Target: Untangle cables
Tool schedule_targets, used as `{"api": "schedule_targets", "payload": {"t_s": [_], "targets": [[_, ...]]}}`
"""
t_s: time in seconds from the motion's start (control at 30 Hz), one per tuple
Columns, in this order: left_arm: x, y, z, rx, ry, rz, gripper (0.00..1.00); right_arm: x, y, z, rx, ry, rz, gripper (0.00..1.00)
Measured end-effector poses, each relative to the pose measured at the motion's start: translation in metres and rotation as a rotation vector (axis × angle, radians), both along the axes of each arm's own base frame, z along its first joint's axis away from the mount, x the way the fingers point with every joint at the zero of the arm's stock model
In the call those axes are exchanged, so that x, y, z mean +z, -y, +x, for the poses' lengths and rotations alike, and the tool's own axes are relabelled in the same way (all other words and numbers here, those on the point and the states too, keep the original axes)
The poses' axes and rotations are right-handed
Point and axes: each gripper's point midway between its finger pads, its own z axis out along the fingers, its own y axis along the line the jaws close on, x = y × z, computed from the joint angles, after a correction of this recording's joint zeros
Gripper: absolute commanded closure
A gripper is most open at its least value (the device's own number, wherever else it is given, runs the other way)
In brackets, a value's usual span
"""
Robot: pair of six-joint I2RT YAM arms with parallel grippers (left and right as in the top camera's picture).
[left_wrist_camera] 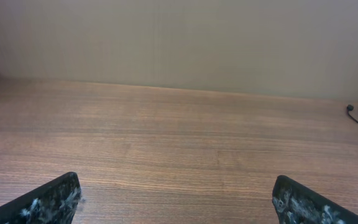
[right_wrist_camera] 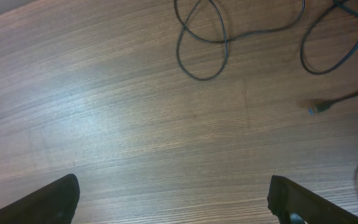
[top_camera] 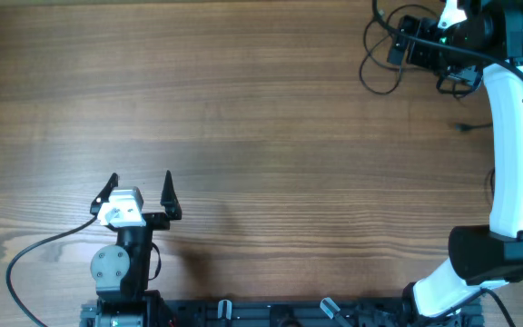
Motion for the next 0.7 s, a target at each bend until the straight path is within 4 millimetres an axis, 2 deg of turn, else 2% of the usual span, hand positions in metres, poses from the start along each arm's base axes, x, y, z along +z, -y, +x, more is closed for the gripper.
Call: {"api": "schedule_targets", "payload": {"t_s": [0.43,0.53,0.7], "targets": [[0.0,0.0,0.0,0.0,0.0,0.0,0.0,0.004,0.001,0.0,-0.002,0.017,-0.003,0.0],[0.0,0.0,0.0,0.0,0.0,0.0,0.0,0.03,0.001,0.009,-0.005,0.136,0.001,0.0],[0.0,0.0,0.0,0.0,0.0,0.0,0.0,0.074,0.002,-0.01,-0.032,0.266,0.027,0.0]]}}
